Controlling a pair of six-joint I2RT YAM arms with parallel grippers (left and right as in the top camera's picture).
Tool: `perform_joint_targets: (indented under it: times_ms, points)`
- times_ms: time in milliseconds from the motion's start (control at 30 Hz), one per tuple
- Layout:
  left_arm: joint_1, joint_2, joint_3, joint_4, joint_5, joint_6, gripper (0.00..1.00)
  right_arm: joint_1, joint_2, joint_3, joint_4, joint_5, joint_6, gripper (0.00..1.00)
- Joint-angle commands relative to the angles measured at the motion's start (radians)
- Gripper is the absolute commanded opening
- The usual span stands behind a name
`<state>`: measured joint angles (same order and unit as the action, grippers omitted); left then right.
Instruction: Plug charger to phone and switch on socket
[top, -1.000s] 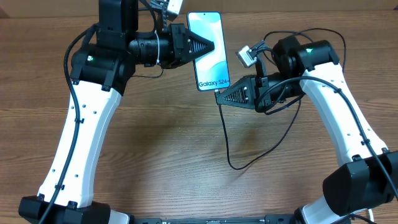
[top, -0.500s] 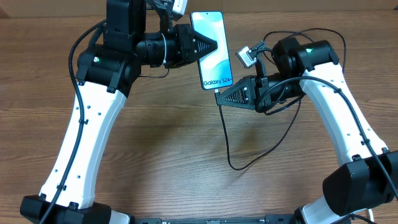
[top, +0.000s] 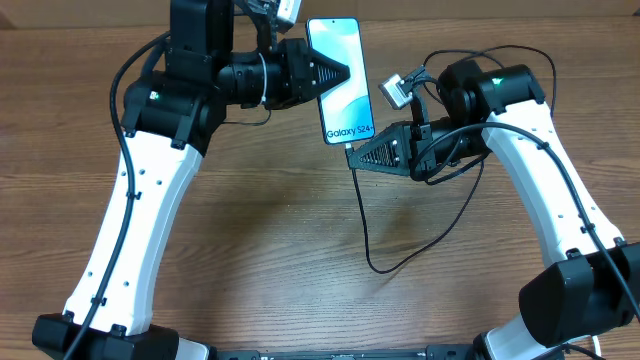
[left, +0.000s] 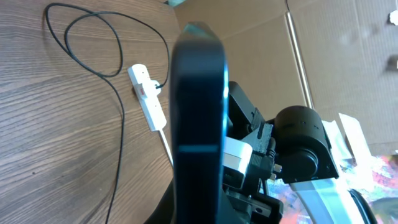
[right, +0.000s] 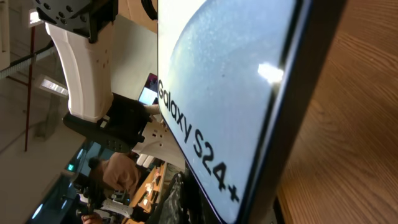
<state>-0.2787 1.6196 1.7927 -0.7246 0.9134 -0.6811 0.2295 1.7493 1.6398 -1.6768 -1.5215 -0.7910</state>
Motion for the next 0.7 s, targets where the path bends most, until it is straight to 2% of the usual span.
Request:
perform_joint_targets:
  times_ms: [0,667]
  points:
    - [0.017,-0.021,0.016,0.018,0.075,0.004,0.04,-0.001,-0.032,0.0,0.0,-0.048,-0.026,0.04]
    - [0.018,-0.021,0.016,0.011,0.048,0.076,0.04,-0.001,-0.032,0.0,-0.001,-0.048,-0.026,0.04]
